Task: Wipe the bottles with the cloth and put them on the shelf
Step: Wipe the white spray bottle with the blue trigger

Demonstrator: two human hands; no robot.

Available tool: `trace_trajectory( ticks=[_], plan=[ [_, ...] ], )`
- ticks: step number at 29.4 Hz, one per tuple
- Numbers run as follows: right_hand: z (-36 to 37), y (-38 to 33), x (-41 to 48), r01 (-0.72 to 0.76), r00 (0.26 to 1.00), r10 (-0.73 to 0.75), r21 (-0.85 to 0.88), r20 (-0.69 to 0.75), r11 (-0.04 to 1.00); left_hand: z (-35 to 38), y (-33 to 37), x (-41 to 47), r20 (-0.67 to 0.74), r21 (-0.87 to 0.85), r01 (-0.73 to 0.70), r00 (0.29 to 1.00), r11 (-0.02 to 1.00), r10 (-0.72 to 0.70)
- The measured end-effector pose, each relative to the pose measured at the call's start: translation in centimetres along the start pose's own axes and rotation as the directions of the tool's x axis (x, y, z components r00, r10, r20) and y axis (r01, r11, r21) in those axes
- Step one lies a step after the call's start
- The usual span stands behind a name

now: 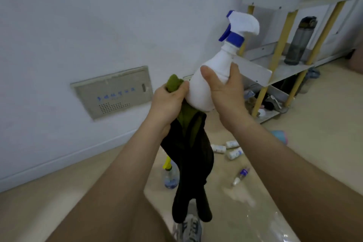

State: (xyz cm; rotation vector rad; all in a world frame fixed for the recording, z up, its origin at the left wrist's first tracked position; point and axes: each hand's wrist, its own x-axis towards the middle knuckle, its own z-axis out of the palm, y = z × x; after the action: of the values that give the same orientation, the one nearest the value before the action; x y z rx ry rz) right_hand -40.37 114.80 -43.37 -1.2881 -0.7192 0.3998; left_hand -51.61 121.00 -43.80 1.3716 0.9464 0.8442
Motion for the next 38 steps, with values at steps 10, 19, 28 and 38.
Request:
trace_trajectory(
  ticks=[10, 19, 28, 38],
  plan=[
    [7.8, 6.0, -1.0, 0.110, 0.867, 0.106, -0.395, 0.487, 0.912, -10.9, 1.2, 1.4, -0.081, 0.377, -0.035, 0.994, 0.925, 0.071],
    [14.9, 18.3, -5.5, 0.292, 0.853, 0.066, -0.577, 0.518, 0.763, -15.9, -7.1, 3.6, -0.237, 0.358, 0.239, 0.958, 0.902, -0.160],
    [15.8, 25.5, -6.3, 0.521, 0.716, 0.314, -0.776, 0.624, 0.355, -16.8, -19.3, 6.6, -0.364, 0.786, 0.381, 0.922, 0.486, -0.133],
    [7.8, 30.4, -6.0, 0.548, 0.575, 0.583, -0.799, 0.574, 0.247, -15.0, -29.9, 8.3, -0.303, 0.843, 0.359, 0.932, 0.401, -0.198]
  ],
)
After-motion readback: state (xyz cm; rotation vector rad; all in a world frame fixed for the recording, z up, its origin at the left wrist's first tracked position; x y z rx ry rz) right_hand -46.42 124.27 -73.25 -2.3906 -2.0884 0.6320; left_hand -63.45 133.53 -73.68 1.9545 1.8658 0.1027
